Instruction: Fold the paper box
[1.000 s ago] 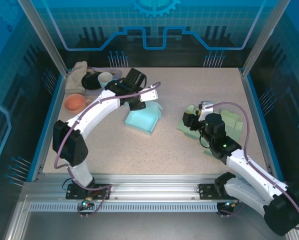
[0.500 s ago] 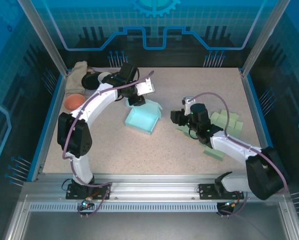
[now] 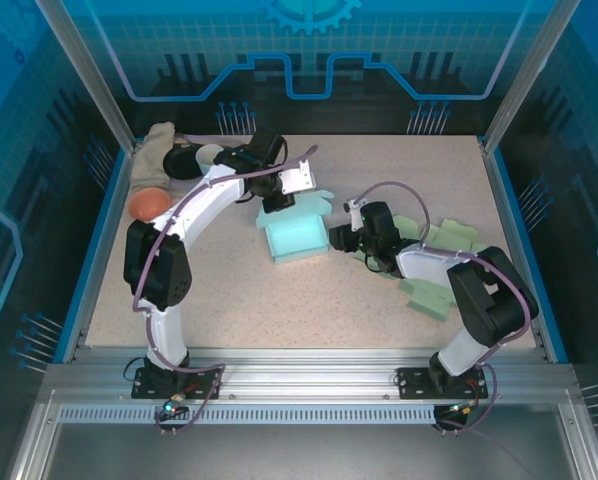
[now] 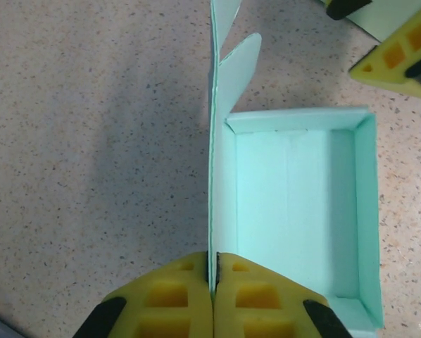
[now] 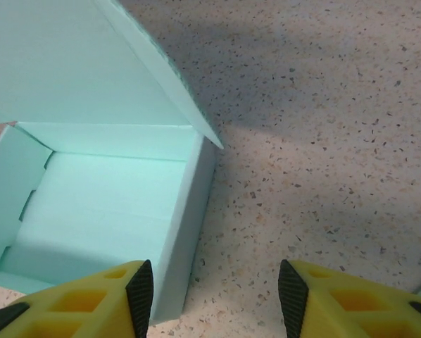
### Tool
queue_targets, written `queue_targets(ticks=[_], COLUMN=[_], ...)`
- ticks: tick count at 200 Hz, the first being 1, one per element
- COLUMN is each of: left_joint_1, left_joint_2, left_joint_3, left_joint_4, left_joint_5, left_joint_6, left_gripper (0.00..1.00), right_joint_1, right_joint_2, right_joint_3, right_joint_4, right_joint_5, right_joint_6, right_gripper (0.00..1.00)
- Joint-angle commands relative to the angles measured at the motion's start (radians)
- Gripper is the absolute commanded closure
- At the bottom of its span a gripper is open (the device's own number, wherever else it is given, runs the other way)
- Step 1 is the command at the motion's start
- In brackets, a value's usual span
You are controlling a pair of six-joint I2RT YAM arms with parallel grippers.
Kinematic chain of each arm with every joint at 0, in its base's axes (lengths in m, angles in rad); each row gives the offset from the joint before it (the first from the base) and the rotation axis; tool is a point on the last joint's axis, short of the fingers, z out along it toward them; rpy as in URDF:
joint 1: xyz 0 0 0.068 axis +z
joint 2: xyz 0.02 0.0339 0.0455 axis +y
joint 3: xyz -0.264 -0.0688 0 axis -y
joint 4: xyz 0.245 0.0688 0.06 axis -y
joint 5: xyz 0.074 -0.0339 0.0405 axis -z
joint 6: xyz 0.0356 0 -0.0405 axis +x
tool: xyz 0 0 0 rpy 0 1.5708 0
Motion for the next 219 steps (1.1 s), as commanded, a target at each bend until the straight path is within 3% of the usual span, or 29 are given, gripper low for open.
queue_targets(ticks=[1, 81, 129, 219], left_joint_1=[-0.005, -0.018, -0.023, -0.035], left_joint_2=[-0.016, -0.082, -0.081, -0.105], left_joint_3=[-0.002, -0.018, -0.005, 0.013], left_joint_4=[-0.054, -0.112, -0.140, -0.198], left_joint_5=[0.020, 0.077, 0.101, 0.162], left_joint_6=[0.019, 0.030, 0.038, 0.053], left_gripper=[1.00, 1.00, 1.00, 1.00], right_joint_1=[-0.023, -0.087, -0.079, -0.009], right_joint_2=[-0.028, 0.011, 0.033, 0.046], right_joint_3=[-0.003, 0.038, -0.010, -0.024], right_joint_4=[0.060, 0.019, 0.170, 0.228], right_joint_5=[0.031, 0.038, -0.120, -0.318], right_joint_6=[-0.006, -0.021, -0.100, -0.260], right_gripper=[0.48, 0.48, 0.49, 0.55])
